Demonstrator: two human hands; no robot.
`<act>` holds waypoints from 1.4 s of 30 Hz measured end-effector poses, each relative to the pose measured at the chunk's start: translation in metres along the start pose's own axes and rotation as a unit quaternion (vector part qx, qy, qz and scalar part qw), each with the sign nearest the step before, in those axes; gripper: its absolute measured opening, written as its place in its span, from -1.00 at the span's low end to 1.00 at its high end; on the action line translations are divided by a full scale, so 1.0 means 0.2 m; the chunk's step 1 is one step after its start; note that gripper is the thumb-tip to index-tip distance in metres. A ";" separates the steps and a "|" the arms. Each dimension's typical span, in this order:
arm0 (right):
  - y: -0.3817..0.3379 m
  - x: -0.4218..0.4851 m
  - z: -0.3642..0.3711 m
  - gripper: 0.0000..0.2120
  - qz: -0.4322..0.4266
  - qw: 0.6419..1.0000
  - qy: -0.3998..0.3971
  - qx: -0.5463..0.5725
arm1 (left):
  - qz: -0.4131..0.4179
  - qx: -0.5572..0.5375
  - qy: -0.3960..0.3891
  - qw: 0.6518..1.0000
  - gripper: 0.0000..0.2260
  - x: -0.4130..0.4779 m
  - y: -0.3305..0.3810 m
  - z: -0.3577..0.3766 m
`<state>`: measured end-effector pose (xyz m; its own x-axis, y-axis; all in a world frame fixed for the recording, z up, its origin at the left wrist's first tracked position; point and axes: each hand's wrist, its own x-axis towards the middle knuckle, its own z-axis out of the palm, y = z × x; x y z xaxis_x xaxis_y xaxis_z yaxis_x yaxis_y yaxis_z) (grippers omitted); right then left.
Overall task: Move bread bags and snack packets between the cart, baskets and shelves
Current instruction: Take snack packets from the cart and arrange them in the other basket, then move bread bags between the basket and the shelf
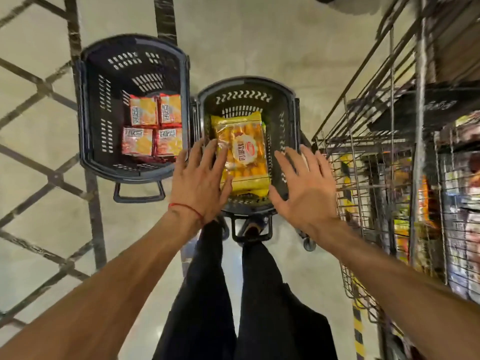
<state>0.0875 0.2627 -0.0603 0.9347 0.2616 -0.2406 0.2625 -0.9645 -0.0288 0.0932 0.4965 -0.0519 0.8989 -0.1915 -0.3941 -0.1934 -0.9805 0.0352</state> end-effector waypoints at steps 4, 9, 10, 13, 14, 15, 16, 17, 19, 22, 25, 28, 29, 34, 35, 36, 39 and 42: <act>0.05 0.12 0.30 -0.30 0.033 0.999 -0.020 0.009 | -0.004 -0.016 -0.036 0.999 -0.38 0.18 0.02 0.32; 0.09 0.29 0.82 -0.36 0.073 0.990 0.038 0.111 | -0.044 -0.061 -0.037 0.996 -0.41 0.47 0.01 0.77; 0.10 0.33 0.93 -0.38 0.081 0.988 0.047 0.124 | -0.052 -0.066 -0.037 0.996 -0.41 0.52 0.01 0.86; 0.10 0.44 1.21 -0.37 0.110 0.982 0.015 0.152 | -0.064 -0.105 -0.045 0.991 -0.40 0.69 0.00 1.13; 0.10 0.48 1.30 -0.36 0.114 0.980 -0.001 0.165 | -0.068 -0.120 -0.051 0.989 -0.37 0.74 -0.01 1.22; 0.10 0.52 1.40 -0.36 0.118 0.976 -0.017 0.184 | -0.074 -0.141 -0.054 0.986 -0.34 0.79 -0.01 1.31; 0.10 0.56 1.48 -0.36 0.128 0.969 -0.034 0.210 | -0.086 -0.173 -0.058 0.979 -0.31 0.83 -0.02 1.40; 0.09 0.60 1.57 -0.35 0.145 0.958 -0.050 0.242 | -0.105 -0.217 -0.059 0.969 -0.28 0.87 -0.02 1.49; 0.10 0.67 1.76 -0.28 0.196 0.925 -0.083 0.314 | -0.160 -0.312 -0.061 0.935 -0.21 0.93 0.00 1.65; 0.12 0.78 1.97 -0.08 0.262 0.857 -0.118 0.428 | -0.242 -0.424 -0.069 0.870 -0.13 1.00 0.03 1.81; 0.14 0.81 2.07 -0.14 0.277 0.815 -0.137 0.491 | -0.314 -0.516 -0.059 0.795 -0.10 1.08 0.05 1.88; 0.14 0.79 2.07 -0.25 0.278 0.799 -0.131 0.516 | -0.372 -0.536 -0.045 0.756 -0.20 1.12 0.04 1.86; 0.14 0.78 2.06 -0.28 0.285 0.796 -0.129 0.519 | -0.383 -0.543 -0.045 0.746 -0.28 1.12 0.04 1.85; 0.14 0.69 1.88 -0.38 0.315 0.780 -0.095 0.532 | -0.388 -0.588 -0.062 0.707 -0.27 1.05 0.05 1.73; 0.15 0.66 1.82 -0.42 0.312 0.777 -0.090 0.540 | -0.385 -0.604 -0.068 0.695 -0.31 1.02 0.05 1.70; 0.15 0.63 1.75 -0.47 0.306 0.776 -0.084 0.544 | -0.388 -0.614 -0.071 0.683 -0.33 0.99 0.06 1.65; 0.14 0.53 1.48 -0.53 0.300 0.783 -0.053 0.542 | -0.378 -0.639 -0.069 0.666 -0.48 0.88 0.07 1.47; 0.10 0.41 1.19 -0.59 0.305 0.783 -0.014 0.542 | -0.350 -0.660 -0.048 0.663 -0.75 0.74 0.07 1.19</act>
<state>0.1124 0.2559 -0.3119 0.7968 -0.2460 -0.5519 -0.6033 -0.3768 -0.7030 0.1308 0.4647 -0.3285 0.5454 0.2724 -0.7927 0.8275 -0.0246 0.5609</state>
